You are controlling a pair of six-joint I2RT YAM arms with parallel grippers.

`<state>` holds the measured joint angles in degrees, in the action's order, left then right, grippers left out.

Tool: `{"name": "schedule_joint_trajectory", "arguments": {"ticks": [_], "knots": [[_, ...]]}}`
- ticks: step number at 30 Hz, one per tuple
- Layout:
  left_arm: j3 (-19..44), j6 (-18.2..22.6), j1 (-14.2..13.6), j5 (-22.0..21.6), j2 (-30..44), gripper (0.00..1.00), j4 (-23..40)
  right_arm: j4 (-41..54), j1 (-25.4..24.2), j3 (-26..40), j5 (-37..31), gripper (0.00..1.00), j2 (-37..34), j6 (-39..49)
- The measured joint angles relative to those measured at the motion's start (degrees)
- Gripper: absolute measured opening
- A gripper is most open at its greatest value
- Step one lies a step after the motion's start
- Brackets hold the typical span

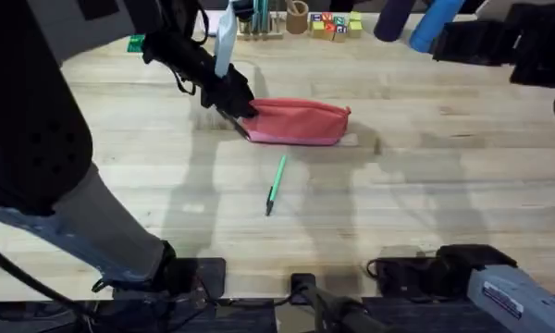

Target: Unzip the bag, pick up the pens from the table one at a time and place them inside, then zip the bag closed.

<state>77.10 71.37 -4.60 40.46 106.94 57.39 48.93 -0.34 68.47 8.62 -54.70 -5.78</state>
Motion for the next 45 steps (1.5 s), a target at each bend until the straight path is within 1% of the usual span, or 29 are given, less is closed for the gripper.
{"name": "schedule_joint_trajectory", "arguments": {"ticks": [12,16,31,34,38,45], "knots": [[0.0,0.0,-0.04,-0.19,0.0,0.043,0.0,0.0,0.0,0.0,-0.02,0.995,0.0,0.06],[0.0,0.0,-0.09,-0.22,0.0,0.043,0.0,0.0,0.0,0.0,0.21,0.995,-0.02,1.9],[0.0,0.0,-0.09,-0.24,0.0,0.043,-0.15,1.94,0.0,0.0,7.38,0.996,-2.41,17.75],[0.0,0.0,-0.09,-0.26,0.0,0.043,-0.15,3.07,0.0,0.02,9.63,0.996,-2.71,23.07],[0.0,0.0,-0.09,-0.28,-0.02,0.043,-0.17,5.24,0.0,0.02,12.19,0.996,-2.93,32.87],[0.0,-0.02,-0.11,-0.37,-0.02,0.043,-0.2,5.11,0.0,0.02,12.85,0.996,-3.46,43.96]]}}
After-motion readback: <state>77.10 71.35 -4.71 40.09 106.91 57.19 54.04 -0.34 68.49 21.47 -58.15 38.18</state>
